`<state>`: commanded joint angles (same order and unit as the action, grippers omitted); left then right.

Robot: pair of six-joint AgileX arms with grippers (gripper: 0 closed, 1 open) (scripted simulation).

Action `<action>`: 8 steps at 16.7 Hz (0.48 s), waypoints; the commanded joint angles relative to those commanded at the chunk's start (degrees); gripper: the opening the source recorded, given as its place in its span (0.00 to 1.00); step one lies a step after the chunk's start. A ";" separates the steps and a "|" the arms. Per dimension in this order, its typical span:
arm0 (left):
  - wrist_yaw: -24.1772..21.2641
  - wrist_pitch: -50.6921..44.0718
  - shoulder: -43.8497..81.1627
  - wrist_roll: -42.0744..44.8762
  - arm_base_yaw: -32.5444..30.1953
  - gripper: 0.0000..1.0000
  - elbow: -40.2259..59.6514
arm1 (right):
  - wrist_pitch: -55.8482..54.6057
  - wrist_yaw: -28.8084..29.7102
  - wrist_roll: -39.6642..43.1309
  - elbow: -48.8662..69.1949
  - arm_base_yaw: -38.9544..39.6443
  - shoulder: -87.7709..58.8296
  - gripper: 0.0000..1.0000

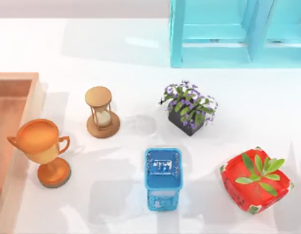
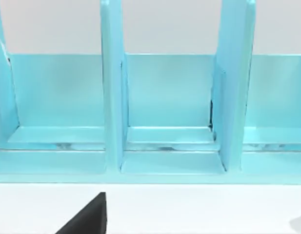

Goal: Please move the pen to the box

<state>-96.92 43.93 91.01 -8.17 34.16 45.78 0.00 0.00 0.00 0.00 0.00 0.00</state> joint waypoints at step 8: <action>-19.70 9.69 11.90 2.46 5.99 0.00 6.65 | 0.00 0.00 0.00 0.00 0.00 0.00 1.00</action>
<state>-116.62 53.62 102.91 -5.71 40.15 52.43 0.00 0.00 0.00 0.00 0.00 0.00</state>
